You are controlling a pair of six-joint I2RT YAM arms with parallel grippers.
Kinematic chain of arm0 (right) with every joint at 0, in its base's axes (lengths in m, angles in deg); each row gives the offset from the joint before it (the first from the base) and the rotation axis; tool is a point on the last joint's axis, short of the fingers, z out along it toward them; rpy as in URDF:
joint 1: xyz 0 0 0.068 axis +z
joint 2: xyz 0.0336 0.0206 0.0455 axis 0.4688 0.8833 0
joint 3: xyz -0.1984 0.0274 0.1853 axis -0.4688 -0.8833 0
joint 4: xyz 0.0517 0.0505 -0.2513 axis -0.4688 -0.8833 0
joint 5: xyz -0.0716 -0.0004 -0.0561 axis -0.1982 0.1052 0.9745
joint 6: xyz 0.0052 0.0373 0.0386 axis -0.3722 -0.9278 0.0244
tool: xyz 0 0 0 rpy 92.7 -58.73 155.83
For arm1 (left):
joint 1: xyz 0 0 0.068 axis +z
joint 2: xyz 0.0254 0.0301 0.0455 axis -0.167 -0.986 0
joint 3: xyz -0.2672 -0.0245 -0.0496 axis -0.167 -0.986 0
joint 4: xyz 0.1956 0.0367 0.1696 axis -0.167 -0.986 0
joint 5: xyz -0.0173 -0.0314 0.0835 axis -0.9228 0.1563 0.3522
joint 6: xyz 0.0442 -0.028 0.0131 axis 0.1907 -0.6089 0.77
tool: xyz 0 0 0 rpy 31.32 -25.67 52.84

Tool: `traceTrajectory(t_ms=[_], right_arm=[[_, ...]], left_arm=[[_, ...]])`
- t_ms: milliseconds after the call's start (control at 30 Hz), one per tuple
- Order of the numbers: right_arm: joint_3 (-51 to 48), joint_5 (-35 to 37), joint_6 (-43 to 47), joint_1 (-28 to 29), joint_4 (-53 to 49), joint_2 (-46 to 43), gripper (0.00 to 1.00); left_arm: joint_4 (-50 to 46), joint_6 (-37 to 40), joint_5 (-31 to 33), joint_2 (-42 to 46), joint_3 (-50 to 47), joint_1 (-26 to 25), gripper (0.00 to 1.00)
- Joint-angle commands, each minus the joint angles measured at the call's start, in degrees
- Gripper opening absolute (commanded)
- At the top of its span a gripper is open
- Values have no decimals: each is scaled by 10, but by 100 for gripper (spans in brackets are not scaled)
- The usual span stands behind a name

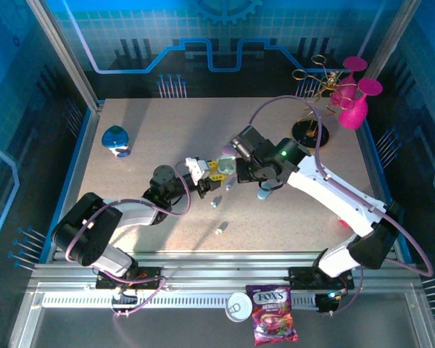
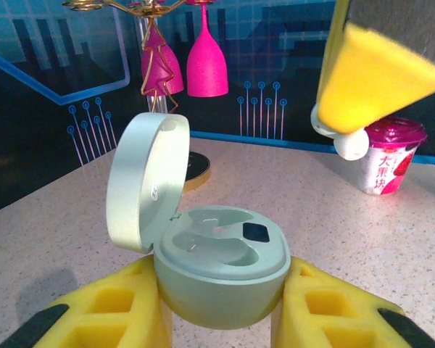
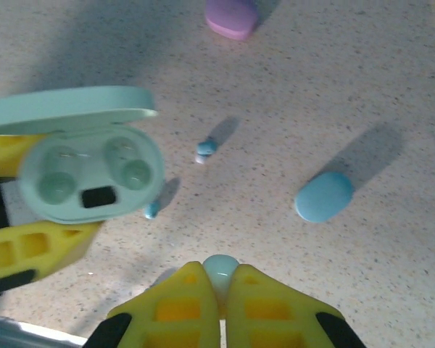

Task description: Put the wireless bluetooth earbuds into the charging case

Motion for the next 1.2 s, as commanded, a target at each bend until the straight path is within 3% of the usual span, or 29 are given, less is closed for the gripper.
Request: traceTrajectory(t_ms=[0, 333, 900, 1167], right_arm=[[27, -33, 16, 12, 28, 14, 5], [47, -58, 29, 18, 51, 47, 5], [58, 4, 33, 17, 23, 80, 5], [56, -33, 39, 17, 35, 85, 7]], left_arm=[[-16, 39, 15, 0, 25, -14, 18], [-38, 53, 20, -1, 39, -35, 18], [-45, 57, 17, 4, 45, -41, 18], [-45, 53, 21, 3, 49, -41, 18]])
